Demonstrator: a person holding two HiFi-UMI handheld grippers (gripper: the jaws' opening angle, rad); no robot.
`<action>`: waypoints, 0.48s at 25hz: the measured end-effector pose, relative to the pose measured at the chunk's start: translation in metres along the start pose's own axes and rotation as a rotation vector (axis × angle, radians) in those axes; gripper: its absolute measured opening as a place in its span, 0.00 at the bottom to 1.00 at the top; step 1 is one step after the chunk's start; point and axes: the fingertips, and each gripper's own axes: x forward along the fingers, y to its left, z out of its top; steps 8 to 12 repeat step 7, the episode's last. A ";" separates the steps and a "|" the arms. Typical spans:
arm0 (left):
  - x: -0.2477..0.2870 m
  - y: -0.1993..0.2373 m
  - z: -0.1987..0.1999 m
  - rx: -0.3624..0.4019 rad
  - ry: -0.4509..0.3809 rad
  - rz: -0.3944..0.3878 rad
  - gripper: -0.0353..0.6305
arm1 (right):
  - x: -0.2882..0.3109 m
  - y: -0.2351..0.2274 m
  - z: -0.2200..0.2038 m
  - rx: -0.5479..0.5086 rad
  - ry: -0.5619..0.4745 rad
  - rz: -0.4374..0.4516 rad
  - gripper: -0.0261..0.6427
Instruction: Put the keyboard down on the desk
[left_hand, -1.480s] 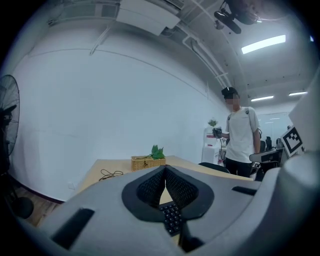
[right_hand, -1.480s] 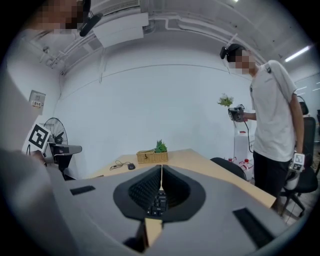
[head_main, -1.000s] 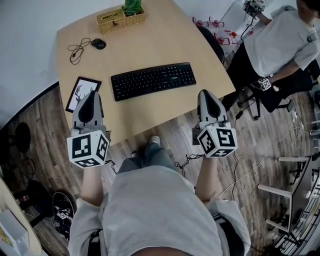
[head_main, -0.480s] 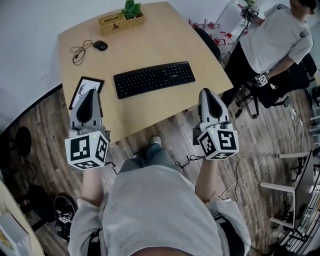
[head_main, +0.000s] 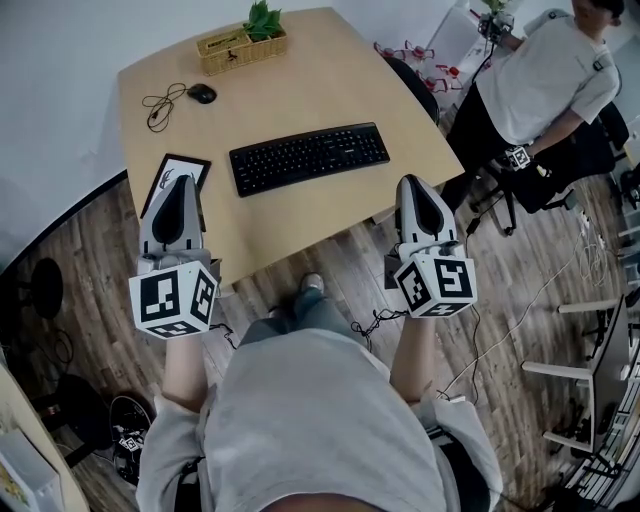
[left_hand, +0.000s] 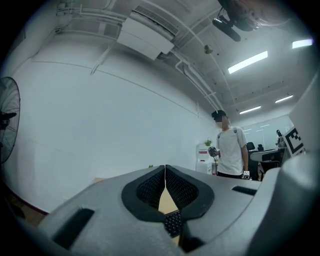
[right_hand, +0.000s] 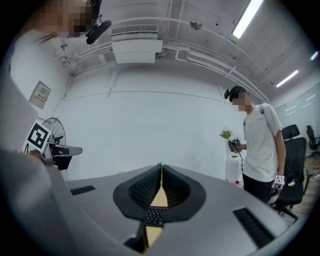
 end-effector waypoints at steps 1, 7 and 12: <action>-0.001 0.000 0.000 0.001 0.001 0.000 0.07 | 0.000 0.001 0.001 -0.001 -0.001 0.000 0.06; -0.007 0.003 0.002 -0.007 -0.008 -0.011 0.07 | -0.005 0.009 0.003 -0.003 -0.005 -0.002 0.06; -0.007 0.003 0.002 -0.007 -0.008 -0.011 0.07 | -0.005 0.009 0.003 -0.003 -0.005 -0.002 0.06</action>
